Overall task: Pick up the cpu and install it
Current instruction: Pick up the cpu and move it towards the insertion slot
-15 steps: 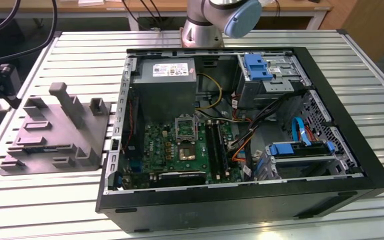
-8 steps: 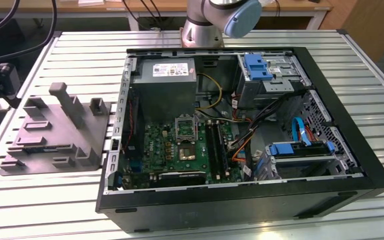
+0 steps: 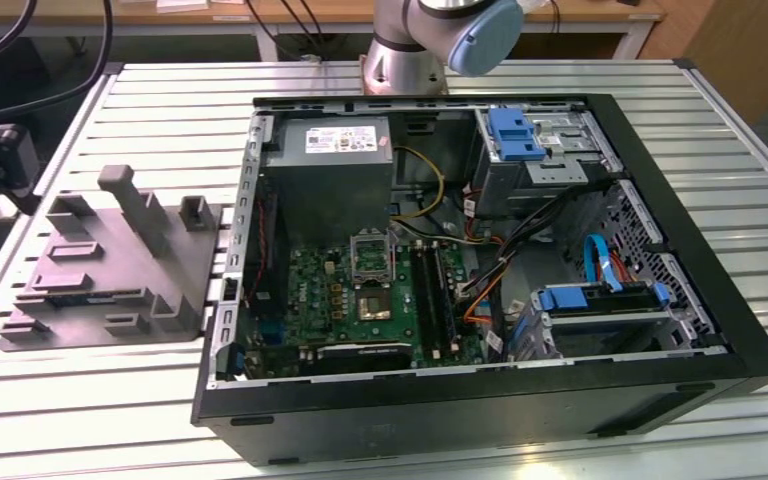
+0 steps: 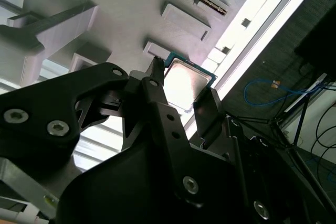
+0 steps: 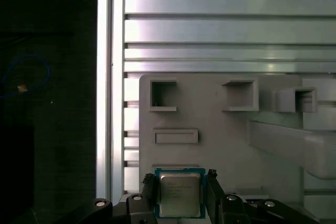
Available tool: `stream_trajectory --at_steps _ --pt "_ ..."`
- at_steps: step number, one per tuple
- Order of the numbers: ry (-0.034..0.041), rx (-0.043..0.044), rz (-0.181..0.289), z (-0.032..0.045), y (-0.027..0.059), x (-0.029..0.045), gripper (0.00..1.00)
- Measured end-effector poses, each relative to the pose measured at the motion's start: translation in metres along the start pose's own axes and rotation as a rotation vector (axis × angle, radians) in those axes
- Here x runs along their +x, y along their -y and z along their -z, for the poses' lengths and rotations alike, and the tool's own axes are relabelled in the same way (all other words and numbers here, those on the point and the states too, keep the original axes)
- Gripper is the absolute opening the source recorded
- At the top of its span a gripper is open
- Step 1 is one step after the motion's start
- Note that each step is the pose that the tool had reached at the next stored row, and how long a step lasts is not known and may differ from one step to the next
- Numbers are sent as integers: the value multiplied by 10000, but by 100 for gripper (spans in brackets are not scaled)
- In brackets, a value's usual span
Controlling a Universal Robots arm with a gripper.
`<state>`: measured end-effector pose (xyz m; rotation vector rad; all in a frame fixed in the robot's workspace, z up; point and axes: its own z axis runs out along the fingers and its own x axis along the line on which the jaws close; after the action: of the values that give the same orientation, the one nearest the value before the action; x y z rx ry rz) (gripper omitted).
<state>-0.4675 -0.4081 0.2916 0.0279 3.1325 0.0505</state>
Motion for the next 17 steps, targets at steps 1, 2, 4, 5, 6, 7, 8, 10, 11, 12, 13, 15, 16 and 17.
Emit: stream_trajectory --at_steps 1,2,4,5,6,7,8,10,11,12,13,15,16,17 --pt "0 0 0 3 0 0 47" --pt "1 0 0 7 0 0 47" --pt "0 0 0 14 0 0 47" --pt "0 0 0 18 -1 0 47" --pt "1 -1 0 22 -1 -1 47" --pt "0 0 0 26 -1 0 47" --pt "0 0 0 29 -1 0 47" --pt "0 0 0 37 -1 0 47" --pt "0 0 0 40 -1 -1 47" --pt "1 -1 0 43 -1 -1 47" --pt "1 -1 0 46 -1 -1 47" --pt "0 0 0 53 -2 -1 47" --pt "0 0 0 57 -2 0 47" --pt "0 0 0 61 -2 0 47"
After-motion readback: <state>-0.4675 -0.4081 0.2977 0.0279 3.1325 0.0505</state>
